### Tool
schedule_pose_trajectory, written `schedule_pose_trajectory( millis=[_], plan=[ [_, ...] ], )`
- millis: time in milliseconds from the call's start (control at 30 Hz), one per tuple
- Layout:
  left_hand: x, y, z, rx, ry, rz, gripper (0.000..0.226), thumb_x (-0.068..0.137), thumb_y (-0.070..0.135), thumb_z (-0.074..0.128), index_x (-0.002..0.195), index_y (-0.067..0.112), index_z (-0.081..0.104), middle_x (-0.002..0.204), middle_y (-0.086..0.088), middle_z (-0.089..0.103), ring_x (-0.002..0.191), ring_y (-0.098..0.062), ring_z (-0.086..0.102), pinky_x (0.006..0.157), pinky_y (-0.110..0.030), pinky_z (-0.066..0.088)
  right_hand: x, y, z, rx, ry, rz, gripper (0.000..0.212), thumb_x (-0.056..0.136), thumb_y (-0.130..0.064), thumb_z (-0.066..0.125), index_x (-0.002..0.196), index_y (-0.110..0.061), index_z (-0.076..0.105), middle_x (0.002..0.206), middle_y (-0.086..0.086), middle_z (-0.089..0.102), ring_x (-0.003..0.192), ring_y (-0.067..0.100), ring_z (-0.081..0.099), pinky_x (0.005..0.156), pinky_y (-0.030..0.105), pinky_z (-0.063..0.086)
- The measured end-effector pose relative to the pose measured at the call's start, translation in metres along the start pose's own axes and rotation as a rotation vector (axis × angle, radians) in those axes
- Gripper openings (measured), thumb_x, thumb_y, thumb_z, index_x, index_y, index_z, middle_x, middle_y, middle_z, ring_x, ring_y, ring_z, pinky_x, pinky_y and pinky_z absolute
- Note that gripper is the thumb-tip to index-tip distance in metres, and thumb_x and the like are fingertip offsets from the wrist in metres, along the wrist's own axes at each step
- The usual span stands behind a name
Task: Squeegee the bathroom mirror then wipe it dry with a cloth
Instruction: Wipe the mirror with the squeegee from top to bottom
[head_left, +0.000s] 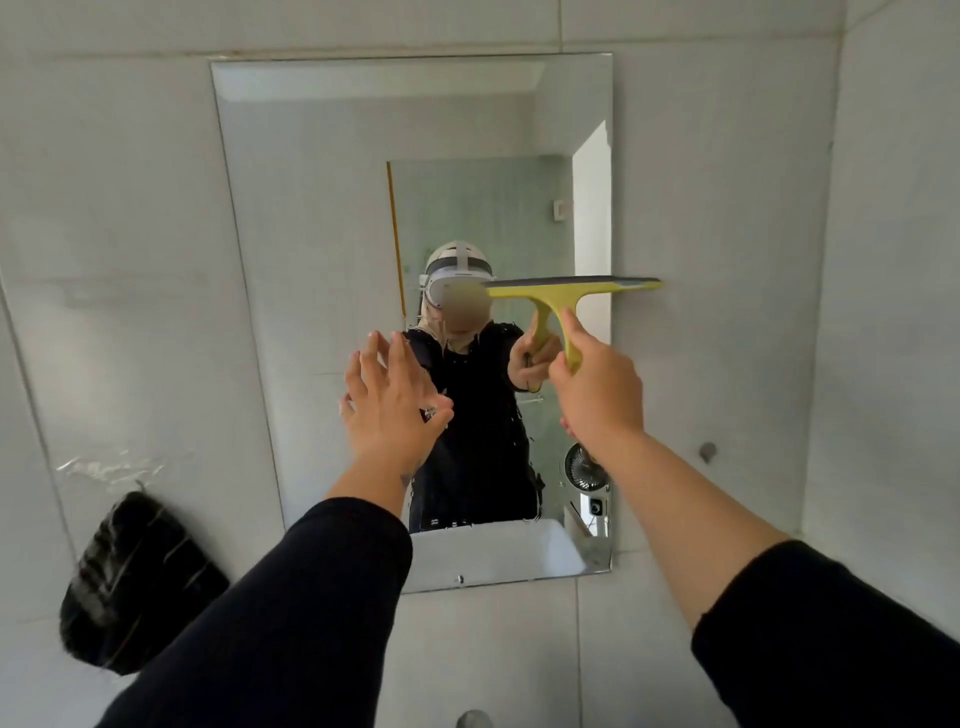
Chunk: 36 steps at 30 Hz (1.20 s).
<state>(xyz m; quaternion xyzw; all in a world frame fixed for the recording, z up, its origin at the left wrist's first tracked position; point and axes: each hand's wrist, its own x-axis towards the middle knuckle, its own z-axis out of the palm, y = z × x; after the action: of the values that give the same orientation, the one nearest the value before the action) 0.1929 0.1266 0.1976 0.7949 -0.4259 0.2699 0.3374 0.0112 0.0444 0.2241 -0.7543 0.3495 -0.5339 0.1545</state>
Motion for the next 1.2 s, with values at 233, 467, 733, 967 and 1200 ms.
schedule_pose_trajectory(
  millis=[233, 467, 733, 967, 1200],
  plan=[
    [0.001, -0.005, 0.000, 0.013, -0.023, 0.012, 0.103, 0.079, 0.049, 0.069, 0.151, 0.027, -0.002, 0.157, -0.002, -0.006, 0.144, -0.029, -0.002, 0.110, -0.059, 0.029, -0.017, -0.017, 0.032, 0.268, 0.039, 0.153, 0.055, 0.097, -0.016, 0.045, 0.147, -0.035, 0.030, 0.097, 0.005, 0.070, 0.071, 0.033, 0.067, 0.066, 0.049, 0.058],
    [-0.001, -0.009, -0.004, 0.010, -0.052, 0.048, 0.099, 0.082, 0.043, 0.068, 0.151, 0.026, -0.001, 0.157, -0.002, -0.007, 0.145, -0.028, -0.002, 0.112, -0.059, 0.026, -0.031, -0.035, 0.053, 0.373, 0.101, 0.268, 0.051, 0.099, -0.016, 0.043, 0.147, -0.031, 0.031, 0.091, -0.004, 0.062, 0.074, 0.032, 0.069, 0.068, 0.050, 0.058],
    [-0.010, -0.048, -0.024, 0.020, -0.060, 0.022, 0.092, 0.083, 0.037, 0.068, 0.151, 0.024, 0.008, 0.155, -0.002, 0.007, 0.140, -0.030, 0.014, 0.107, -0.056, 0.035, -0.050, -0.064, 0.089, 0.379, 0.069, 0.276, 0.057, 0.095, -0.019, 0.044, 0.146, -0.036, 0.026, 0.126, 0.001, 0.063, 0.082, 0.037, 0.069, 0.066, 0.049, 0.059],
    [-0.021, -0.088, -0.054, 0.063, -0.078, -0.049, 0.089, 0.086, 0.035, 0.067, 0.151, 0.020, 0.007, 0.156, -0.002, 0.007, 0.143, -0.027, 0.009, 0.107, -0.052, 0.036, -0.070, -0.102, 0.114, 0.375, -0.015, 0.233, 0.054, 0.097, -0.018, 0.045, 0.146, -0.033, 0.031, 0.106, 0.004, 0.067, 0.078, 0.032, 0.068, 0.066, 0.043, 0.059],
    [-0.031, -0.122, -0.070, 0.060, -0.088, -0.095, 0.089, 0.087, 0.033, 0.065, 0.151, 0.020, 0.006, 0.158, -0.002, 0.002, 0.144, -0.025, 0.005, 0.109, -0.051, 0.034, -0.098, -0.128, 0.143, 0.184, -0.164, 0.082, 0.054, 0.099, -0.019, 0.043, 0.149, -0.032, 0.026, 0.097, 0.009, 0.066, 0.089, 0.027, 0.065, 0.077, 0.041, 0.056]
  ],
)
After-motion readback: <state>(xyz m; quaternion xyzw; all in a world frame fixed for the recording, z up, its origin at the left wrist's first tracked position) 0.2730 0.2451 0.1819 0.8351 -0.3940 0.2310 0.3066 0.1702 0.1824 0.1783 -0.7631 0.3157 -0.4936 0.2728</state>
